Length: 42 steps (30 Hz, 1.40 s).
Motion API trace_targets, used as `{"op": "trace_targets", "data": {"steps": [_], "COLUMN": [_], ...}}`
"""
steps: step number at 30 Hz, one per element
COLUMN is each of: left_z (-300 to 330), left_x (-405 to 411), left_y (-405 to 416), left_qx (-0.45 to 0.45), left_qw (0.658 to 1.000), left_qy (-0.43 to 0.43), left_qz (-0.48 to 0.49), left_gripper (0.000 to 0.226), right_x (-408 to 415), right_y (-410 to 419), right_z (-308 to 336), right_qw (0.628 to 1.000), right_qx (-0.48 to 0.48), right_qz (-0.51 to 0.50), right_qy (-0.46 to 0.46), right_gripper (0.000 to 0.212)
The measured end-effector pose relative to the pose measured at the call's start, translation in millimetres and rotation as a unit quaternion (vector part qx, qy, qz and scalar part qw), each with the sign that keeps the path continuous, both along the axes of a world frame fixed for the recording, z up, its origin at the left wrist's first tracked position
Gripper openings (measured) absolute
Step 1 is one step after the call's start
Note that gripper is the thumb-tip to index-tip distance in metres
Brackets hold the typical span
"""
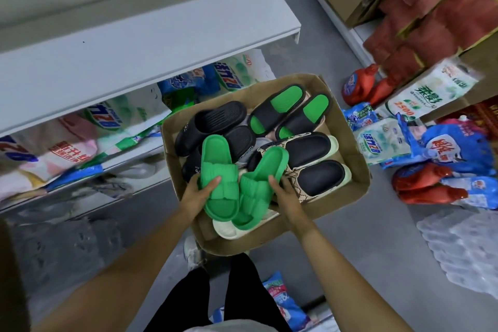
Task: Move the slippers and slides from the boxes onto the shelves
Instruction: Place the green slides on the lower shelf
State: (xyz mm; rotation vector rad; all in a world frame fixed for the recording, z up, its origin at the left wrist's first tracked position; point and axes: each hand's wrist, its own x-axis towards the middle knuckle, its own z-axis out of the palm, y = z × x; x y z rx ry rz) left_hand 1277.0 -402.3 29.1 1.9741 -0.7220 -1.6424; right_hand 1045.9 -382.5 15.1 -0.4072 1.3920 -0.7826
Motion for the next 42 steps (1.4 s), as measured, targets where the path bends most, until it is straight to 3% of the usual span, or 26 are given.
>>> {"op": "trace_targets", "data": {"steps": [5,11,16,20,26,28,31,35,39,42], "left_z": [-3,14,50,89,148,164,180,190,179,175], "left_x": [4,19,38,47,45,42,35,25,14,6], "left_y": [6,5,-9,-19,-54,-74,-109,-156,-197,-219], "left_qx": [-0.012,-0.051,-0.104,-0.153,-0.257,-0.280,-0.289,-0.286,-0.265,-0.272], "left_qw": [0.998,0.996,0.991,0.980,0.954,0.948,0.944,0.948,0.956,0.959], "left_qy": [0.049,0.069,0.082,0.125,0.150,0.153,0.152,0.109,0.064,-0.034], "left_qz": [0.037,0.015,-0.005,-0.025,-0.018,0.004,0.043,0.090,0.105,0.071], "left_gripper": [0.072,0.080,0.070,0.067,0.066,0.066,0.065,0.062,0.070,0.071], "right_x": [19,38,35,33,28,23,19,19,20,14], "right_y": [30,33,11,-3,-55,-86,-139,-213,-277,-303], "right_z": [-10,10,67,120,183,198,213,213,198,187], "right_qw": [0.995,0.995,0.991,0.985,0.977,0.975,0.970,0.972,0.973,0.949], "right_qx": [-0.059,-0.062,-0.123,-0.161,-0.213,-0.220,-0.235,-0.214,-0.184,-0.230], "right_qz": [0.053,-0.012,-0.009,-0.034,-0.017,0.008,0.057,0.095,0.108,0.129], "right_qy": [0.056,0.074,0.058,0.055,0.023,0.020,0.009,0.027,0.086,0.172], "right_gripper": [0.061,0.056,0.062,0.092,0.110,0.104,0.075,0.061,0.064,0.057]}}
